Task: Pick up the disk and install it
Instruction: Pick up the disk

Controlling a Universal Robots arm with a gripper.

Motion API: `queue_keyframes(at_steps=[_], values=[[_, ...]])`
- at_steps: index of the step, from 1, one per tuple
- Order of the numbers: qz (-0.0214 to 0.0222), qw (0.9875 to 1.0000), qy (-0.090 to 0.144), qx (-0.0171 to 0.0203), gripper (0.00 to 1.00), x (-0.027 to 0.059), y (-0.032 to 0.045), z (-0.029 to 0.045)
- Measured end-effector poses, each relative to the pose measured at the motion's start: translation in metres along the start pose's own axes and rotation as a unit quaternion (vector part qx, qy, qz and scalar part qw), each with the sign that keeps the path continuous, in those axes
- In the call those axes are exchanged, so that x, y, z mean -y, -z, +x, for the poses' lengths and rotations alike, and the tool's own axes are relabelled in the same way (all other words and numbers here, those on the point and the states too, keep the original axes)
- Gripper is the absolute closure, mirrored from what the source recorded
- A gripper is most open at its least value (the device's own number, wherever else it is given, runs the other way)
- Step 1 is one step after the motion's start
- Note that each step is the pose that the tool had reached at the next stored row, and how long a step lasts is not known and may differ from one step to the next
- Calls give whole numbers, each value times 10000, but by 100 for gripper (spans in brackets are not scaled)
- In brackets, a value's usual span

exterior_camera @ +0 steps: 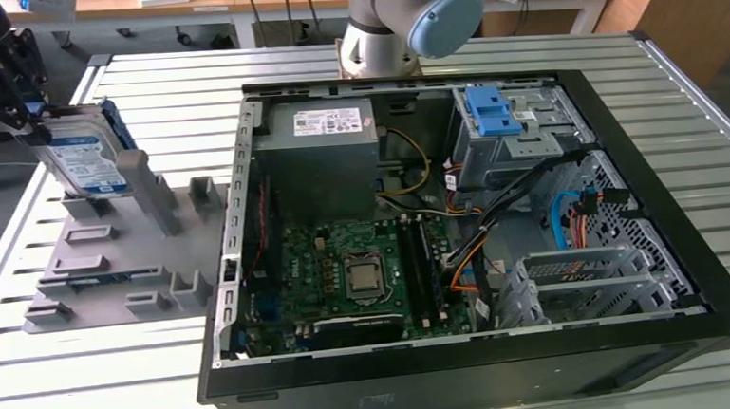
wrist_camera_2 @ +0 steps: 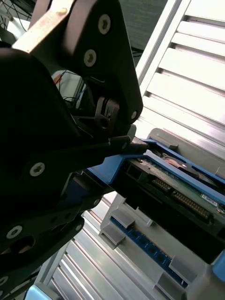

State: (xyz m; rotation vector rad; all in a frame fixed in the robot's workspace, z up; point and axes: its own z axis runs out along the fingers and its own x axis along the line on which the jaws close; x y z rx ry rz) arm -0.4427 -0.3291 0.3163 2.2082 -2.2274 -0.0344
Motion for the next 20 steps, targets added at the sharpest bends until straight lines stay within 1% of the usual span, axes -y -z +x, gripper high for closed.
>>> queue_keyframes(at_steps=[8,20], values=[[0,10000,0,1,64,-1,72,-1],[1,10000,0,2,64,-3,140,-2]])
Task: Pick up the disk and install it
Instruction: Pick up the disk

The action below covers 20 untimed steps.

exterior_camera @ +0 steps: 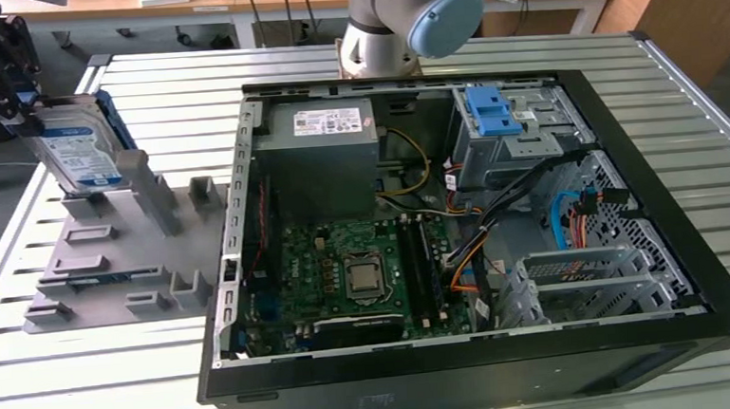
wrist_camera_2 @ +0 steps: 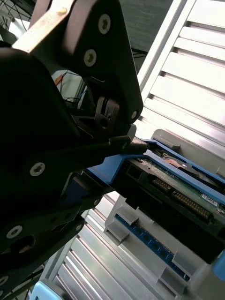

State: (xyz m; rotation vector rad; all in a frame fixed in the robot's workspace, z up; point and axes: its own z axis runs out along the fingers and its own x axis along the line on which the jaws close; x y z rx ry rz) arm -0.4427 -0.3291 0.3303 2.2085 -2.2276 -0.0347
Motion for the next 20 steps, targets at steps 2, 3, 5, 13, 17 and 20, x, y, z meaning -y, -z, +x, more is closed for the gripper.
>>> queue_keyframes(at_steps=[2,3,5,13,17,20], values=[[0,10000,0,0,64,0,7,0],[0,10000,0,0,64,0,11,0],[0,10000,0,0,64,0,16,0],[-1,10000,0,0,64,0,30,0],[0,10000,0,0,64,-1,43,0],[0,10000,0,0,64,-1,51,-1]])
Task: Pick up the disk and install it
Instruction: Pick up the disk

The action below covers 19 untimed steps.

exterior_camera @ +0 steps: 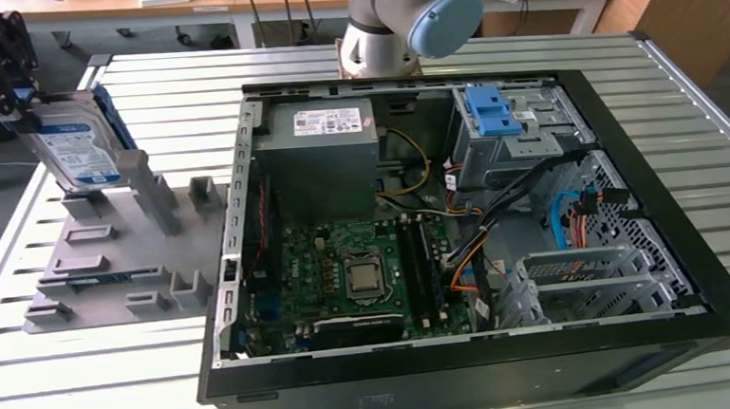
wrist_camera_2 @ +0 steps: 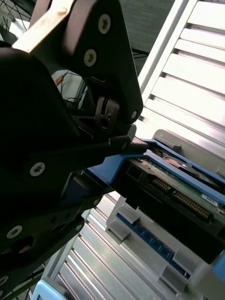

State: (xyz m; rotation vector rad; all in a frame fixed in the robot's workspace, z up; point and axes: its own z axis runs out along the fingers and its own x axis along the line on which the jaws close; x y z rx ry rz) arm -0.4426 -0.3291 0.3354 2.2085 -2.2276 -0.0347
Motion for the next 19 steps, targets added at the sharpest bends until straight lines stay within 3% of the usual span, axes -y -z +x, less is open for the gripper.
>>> queue_keyframes(at_steps=[7,19], values=[[-1,10000,0,0,64,-1,35,0],[0,10000,0,0,64,-3,159,-2]])
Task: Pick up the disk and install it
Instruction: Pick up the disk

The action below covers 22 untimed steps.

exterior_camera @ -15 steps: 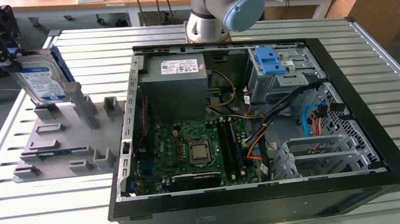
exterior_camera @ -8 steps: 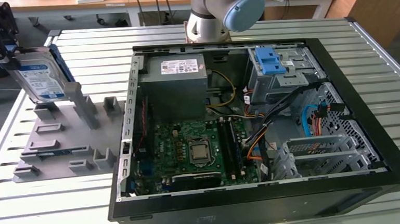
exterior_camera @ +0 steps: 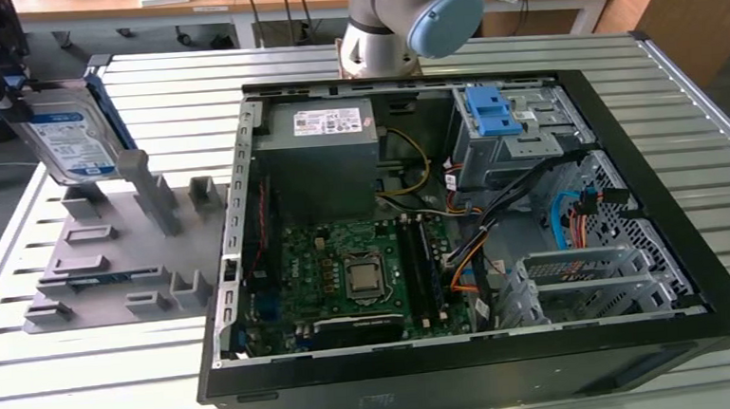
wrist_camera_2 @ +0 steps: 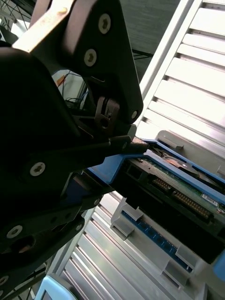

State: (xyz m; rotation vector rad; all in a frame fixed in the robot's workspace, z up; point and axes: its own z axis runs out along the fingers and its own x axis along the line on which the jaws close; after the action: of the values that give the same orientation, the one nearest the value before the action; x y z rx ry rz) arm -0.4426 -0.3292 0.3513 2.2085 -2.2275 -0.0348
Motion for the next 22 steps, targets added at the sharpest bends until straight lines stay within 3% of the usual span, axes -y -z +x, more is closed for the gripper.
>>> queue_keyframes(at_steps=[22], values=[[0,10000,0,2,64,-3,165,-2]])
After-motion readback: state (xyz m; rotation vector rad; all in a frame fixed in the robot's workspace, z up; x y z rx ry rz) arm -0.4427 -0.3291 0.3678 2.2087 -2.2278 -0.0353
